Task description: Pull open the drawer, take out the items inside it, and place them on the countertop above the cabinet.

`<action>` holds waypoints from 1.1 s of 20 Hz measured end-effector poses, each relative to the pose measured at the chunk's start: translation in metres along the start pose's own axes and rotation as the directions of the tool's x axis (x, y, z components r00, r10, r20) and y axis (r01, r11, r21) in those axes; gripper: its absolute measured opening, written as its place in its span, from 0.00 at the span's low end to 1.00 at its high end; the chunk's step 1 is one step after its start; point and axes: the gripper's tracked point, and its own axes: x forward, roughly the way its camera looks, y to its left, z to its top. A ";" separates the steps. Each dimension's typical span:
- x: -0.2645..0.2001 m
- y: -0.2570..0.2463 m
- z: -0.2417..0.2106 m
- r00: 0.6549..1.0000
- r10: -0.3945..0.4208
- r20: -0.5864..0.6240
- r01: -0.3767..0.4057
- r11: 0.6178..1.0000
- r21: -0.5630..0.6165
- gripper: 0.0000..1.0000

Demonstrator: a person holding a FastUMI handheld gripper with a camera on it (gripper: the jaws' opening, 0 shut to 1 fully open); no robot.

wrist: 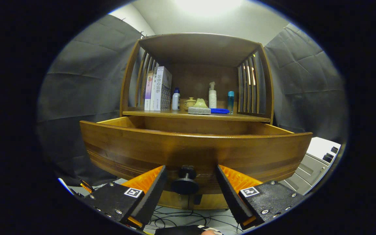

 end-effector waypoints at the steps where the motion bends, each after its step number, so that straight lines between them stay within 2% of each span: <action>1: 0.001 -0.001 0.001 1.000 -0.009 -0.002 0.009 1.000 0.000 0.93; 4: 0.009 -0.004 0.001 0.999 -0.034 -0.011 0.034 0.999 -0.012 0.93; 22: 0.056 0.002 0.012 0.999 -0.036 0.004 0.036 0.999 0.021 0.95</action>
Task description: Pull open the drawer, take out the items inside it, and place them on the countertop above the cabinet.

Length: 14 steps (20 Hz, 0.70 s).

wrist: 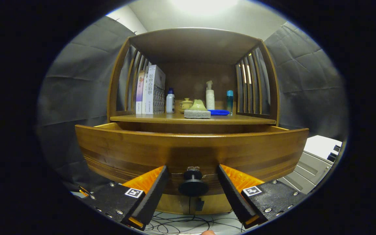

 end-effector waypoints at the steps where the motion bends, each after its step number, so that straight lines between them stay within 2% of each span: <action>1: 0.004 0.000 0.001 1.000 -0.002 -0.003 0.002 1.000 0.002 0.95; 14: 0.045 0.004 0.006 1.000 -0.025 -0.009 0.025 1.000 0.005 0.95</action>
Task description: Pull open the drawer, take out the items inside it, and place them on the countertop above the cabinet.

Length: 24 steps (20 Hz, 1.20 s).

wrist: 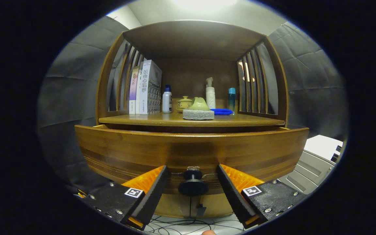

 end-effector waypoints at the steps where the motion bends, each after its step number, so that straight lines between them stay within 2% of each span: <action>1: 0.003 0.001 0.001 1.000 -0.002 0.002 0.002 1.000 0.000 0.95; 24: 0.065 0.009 0.002 0.997 -0.009 -0.080 0.011 1.000 0.019 0.95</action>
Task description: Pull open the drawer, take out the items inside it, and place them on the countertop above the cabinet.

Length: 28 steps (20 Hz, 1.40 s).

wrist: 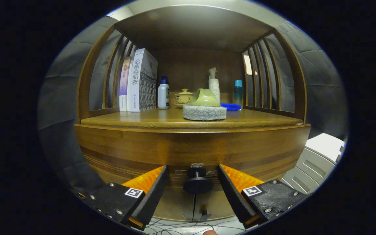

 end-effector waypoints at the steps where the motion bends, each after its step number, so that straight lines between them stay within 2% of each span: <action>1: 0.003 0.000 0.002 1.000 0.000 -0.009 0.000 1.000 0.004 0.95; 3: 0.007 0.003 -0.001 0.999 0.016 -0.043 -0.015 1.000 0.013 0.95; 9: -0.011 -0.008 0.022 0.999 0.031 -0.016 -0.031 1.000 0.006 0.96; 18: -0.094 -0.051 0.110 0.989 0.046 0.138 -0.052 0.998 0.039 0.95; 22: -0.130 -0.069 0.125 0.983 0.063 0.175 -0.075 0.995 0.067 0.95; 28: -0.174 -0.094 0.127 0.971 0.052 0.234 -0.058 0.998 0.020 0.95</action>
